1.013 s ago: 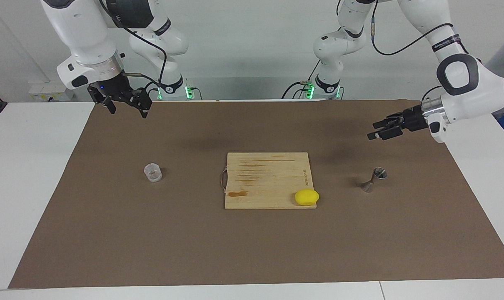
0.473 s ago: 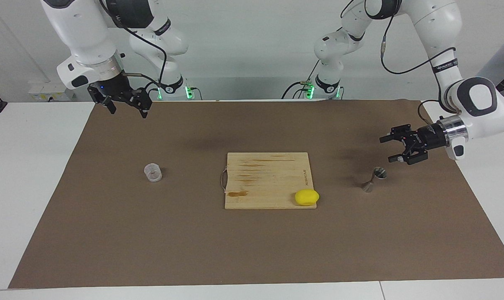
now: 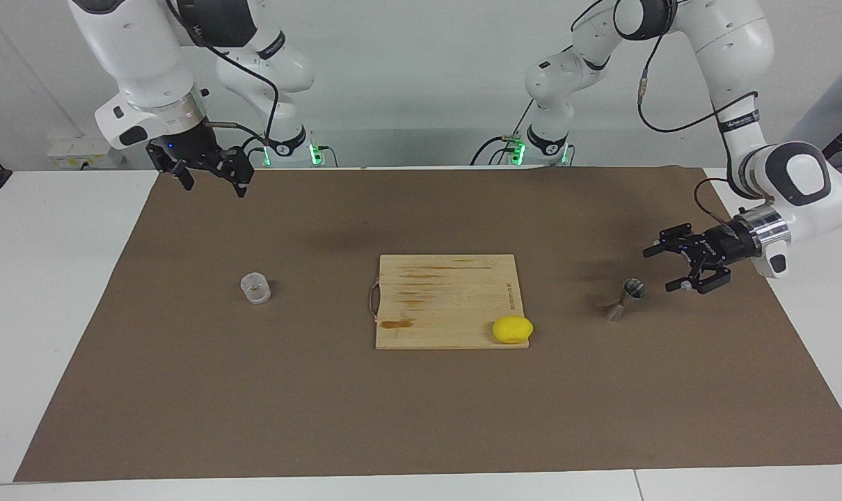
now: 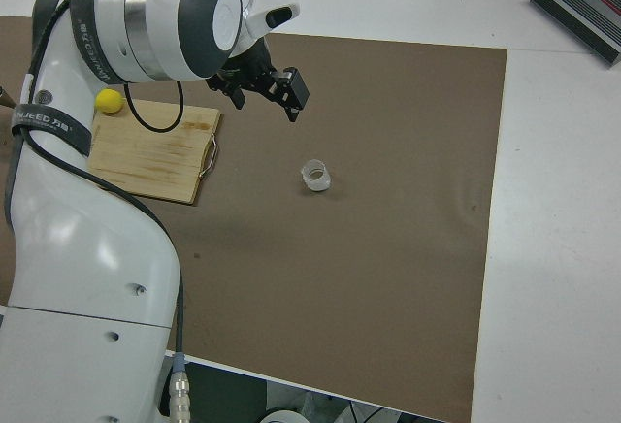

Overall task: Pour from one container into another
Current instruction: 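Open the left gripper and move it around the small dark cup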

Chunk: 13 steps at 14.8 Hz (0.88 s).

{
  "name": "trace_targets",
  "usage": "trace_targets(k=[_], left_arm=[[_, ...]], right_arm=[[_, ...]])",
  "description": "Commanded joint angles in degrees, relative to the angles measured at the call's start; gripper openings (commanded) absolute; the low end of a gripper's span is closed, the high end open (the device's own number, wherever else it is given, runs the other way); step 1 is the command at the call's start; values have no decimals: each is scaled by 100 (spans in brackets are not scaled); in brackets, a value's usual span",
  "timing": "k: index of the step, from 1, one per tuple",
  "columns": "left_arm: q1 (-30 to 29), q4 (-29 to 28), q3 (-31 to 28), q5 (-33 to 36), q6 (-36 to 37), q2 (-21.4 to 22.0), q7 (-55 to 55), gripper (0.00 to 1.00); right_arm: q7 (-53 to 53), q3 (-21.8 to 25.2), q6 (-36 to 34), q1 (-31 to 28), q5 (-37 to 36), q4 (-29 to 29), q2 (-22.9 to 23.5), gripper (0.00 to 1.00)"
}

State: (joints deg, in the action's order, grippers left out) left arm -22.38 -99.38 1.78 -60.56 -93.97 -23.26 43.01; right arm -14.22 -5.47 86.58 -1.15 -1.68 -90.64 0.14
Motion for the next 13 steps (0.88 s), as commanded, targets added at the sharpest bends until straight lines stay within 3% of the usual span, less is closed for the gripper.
trace_targets(k=[1,13], left_arm=[[-136,33,42,-149,-16,-258,67,100],[-4,-442,42,-149,-130,-232,58,100]], right_arm=[[-55,-33,131,-69,45,-164,-128,100],[-55,-33,131,-69,45,-164,-128,100]])
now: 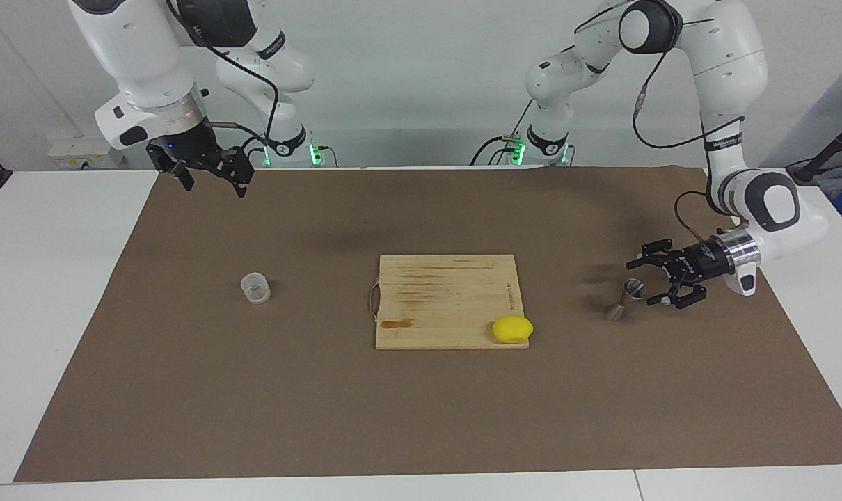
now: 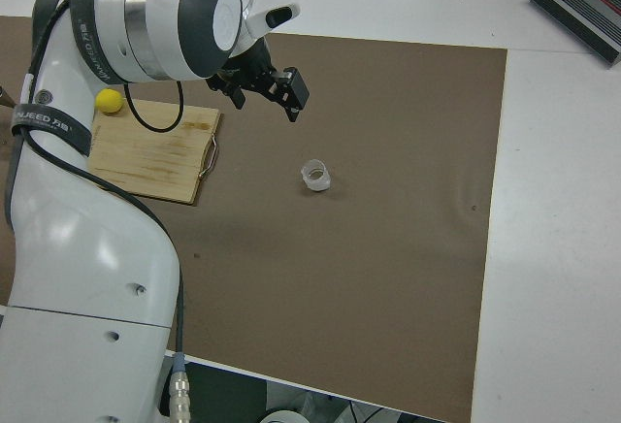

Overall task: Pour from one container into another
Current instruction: 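Close the left gripper on the dark cup and lift it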

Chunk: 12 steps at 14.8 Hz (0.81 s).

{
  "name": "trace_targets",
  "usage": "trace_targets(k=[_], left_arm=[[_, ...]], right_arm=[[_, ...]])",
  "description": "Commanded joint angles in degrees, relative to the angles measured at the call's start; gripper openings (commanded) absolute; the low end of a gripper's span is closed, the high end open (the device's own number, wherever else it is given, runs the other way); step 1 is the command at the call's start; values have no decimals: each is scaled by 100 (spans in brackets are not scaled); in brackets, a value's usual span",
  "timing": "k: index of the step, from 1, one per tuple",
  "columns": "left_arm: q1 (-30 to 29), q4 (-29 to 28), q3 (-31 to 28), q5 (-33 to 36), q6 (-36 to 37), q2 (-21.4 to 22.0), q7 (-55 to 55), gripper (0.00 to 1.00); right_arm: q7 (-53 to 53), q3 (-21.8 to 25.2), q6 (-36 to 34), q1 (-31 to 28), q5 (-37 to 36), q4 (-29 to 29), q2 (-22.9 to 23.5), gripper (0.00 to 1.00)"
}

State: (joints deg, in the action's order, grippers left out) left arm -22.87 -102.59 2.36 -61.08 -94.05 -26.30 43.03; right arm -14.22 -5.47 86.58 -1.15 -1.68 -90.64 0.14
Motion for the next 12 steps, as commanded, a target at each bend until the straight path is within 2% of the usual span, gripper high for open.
trace_targets(k=[1,11,12], left_arm=[[55,-165,-16,-97,-175,72,56,99],[134,-297,-7,-97,-228,107,47,94],[134,-297,-7,-97,-228,107,47,90]], right_arm=[[-55,-33,131,-69,45,-164,-128,100],[-55,-33,131,-69,45,-164,-128,100],[-55,-33,131,-69,45,-164,-128,100]])
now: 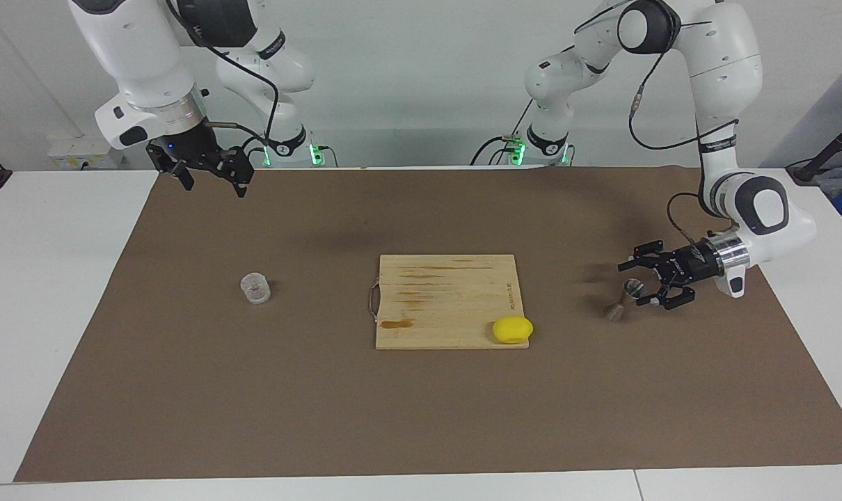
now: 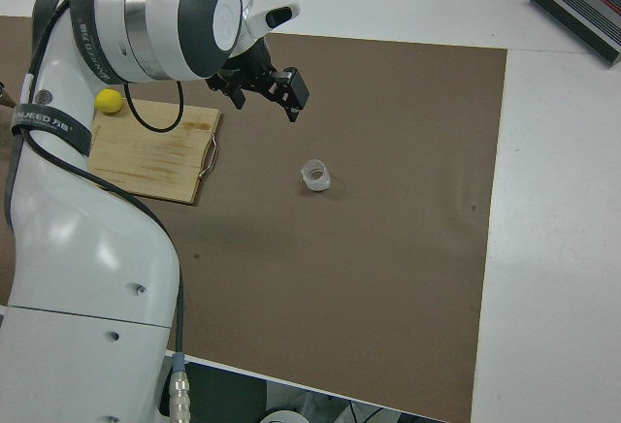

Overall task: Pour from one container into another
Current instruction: 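Close the left gripper on the dark cup and lift it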

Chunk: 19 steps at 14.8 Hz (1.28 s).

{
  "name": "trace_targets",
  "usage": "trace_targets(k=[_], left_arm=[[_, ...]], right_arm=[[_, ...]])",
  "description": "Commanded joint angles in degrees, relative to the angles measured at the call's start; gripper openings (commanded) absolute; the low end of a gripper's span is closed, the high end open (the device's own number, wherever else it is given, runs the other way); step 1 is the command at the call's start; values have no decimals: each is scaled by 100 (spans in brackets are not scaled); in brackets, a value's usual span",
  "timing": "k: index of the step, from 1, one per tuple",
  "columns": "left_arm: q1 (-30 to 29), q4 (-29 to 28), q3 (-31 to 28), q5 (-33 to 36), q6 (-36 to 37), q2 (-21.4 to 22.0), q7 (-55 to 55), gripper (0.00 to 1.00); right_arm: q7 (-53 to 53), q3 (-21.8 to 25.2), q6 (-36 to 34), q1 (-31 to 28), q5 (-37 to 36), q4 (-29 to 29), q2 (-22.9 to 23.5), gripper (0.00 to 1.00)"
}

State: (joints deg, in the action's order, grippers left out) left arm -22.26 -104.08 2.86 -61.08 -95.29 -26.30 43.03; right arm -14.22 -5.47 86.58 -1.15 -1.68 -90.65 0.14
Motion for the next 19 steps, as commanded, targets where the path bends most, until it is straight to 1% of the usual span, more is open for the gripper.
trace_targets(k=[1,6,12,13,15,17,18,19], left_arm=[[73,-147,-57,-106,-112,107,47,88],[73,-147,-49,-194,-182,107,38,82],[73,-209,-49,-317,-270,116,21,80],[73,-218,-49,-343,-288,116,12,75],[73,-253,-49,-361,-306,116,12,62],[73,-244,-49,-361,-297,116,12,38],[64,-244,-49,-361,-297,116,12,30],[64,-244,-49,-387,-306,116,12,28]], right_arm=[[-55,-33,131,-69,45,-172,-128,100],[-55,-33,131,-69,45,-164,-128,100],[-55,-33,131,-69,45,-172,-128,100],[-55,-33,131,-69,45,-172,-128,100],[-55,-33,131,-69,45,-172,-128,100],[-55,-33,131,-69,45,-164,-128,100],[-55,-33,131,-69,45,-164,-128,100],[-55,-33,131,-69,45,-172,-128,100]])
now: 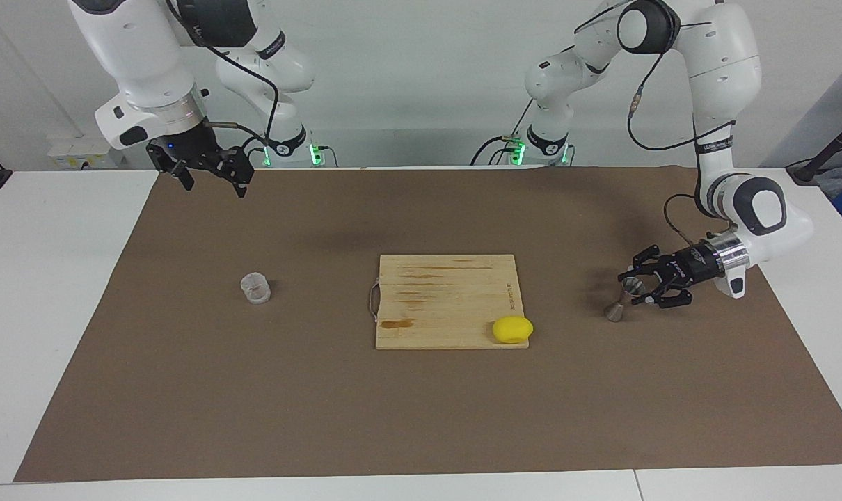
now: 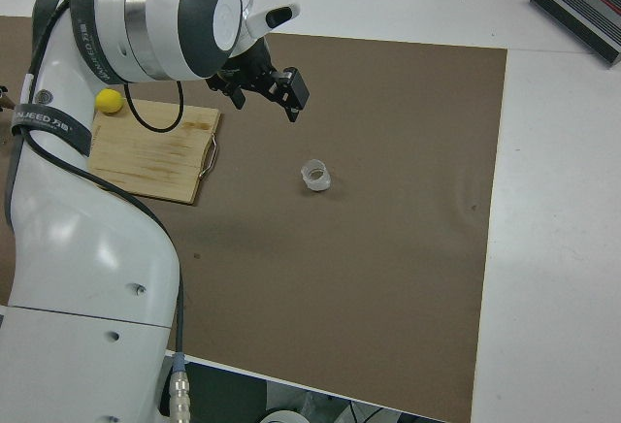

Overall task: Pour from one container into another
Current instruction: 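Close the left gripper on the dark cup and lift it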

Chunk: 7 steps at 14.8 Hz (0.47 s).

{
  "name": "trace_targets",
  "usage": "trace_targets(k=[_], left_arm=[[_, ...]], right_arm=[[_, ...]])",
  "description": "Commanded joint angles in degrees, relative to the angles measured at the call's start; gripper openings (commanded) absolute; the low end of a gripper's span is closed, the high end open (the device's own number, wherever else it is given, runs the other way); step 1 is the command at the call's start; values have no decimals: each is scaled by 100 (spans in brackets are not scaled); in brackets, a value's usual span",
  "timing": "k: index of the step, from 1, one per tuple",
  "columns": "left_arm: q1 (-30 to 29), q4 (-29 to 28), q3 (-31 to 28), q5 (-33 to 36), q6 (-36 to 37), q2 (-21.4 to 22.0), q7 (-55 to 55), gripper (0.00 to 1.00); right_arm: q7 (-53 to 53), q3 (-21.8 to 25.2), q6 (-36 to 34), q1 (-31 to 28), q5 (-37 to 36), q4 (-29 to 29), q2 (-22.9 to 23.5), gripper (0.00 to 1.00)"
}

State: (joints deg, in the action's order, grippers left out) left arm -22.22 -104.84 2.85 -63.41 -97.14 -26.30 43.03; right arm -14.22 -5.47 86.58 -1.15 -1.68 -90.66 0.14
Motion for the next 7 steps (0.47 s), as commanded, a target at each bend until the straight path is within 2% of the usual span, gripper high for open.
trace_targets(k=[1,4,5,7], left_arm=[[59,-177,-47,-206,-103,125,12,22],[59,-142,-47,-242,-51,125,21,11],[51,-98,-47,-242,28,116,30,3],[42,7,-47,-242,274,116,30,0]], right_arm=[[-55,-33,131,-78,45,-163,-128,100],[-55,-33,131,-69,45,-172,-128,100],[-55,-33,131,-69,45,-163,-128,100],[-55,-33,131,-69,45,-163,-128,100]])
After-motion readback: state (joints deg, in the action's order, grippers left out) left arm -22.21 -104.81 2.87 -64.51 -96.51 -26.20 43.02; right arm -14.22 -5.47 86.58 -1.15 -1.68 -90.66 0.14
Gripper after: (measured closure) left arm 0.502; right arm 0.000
